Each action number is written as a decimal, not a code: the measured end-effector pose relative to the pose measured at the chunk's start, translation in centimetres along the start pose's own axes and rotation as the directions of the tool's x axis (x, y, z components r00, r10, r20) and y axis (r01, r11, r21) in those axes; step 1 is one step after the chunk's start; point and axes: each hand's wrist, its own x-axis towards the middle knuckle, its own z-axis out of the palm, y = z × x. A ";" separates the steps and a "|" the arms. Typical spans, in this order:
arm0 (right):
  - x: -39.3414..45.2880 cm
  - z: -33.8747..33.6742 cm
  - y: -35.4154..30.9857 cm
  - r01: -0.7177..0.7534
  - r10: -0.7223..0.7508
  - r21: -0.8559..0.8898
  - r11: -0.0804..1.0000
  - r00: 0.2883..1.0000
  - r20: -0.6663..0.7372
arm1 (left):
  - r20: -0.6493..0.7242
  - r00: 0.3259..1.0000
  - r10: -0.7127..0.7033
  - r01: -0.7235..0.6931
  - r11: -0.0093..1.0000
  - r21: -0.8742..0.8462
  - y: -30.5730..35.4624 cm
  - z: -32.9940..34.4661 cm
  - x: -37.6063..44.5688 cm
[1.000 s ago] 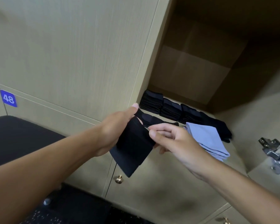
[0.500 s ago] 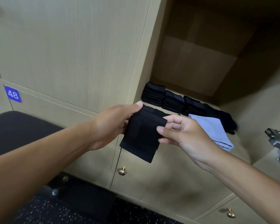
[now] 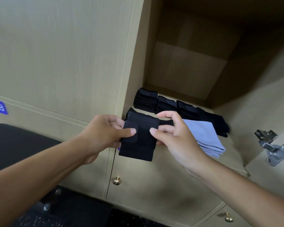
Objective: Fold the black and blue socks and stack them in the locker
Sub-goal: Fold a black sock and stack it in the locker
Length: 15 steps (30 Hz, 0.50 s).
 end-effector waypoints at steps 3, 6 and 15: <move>0.0 0.2 0.2 0.040 -0.040 -0.056 0.998 0.999 0.003 | -0.052 0.999 0.008 -0.007 1.000 0.008 0.1 0.2 0.2; 0.1 0.0 0.4 0.052 -0.051 -0.084 0.995 0.999 0.009 | -0.058 0.998 0.014 -0.014 1.000 -0.005 0.2 0.4 0.3; 0.2 -0.4 0.8 0.113 -0.117 -0.163 0.980 0.993 -0.014 | -0.026 0.999 0.035 -0.034 0.999 0.041 0.2 0.9 0.2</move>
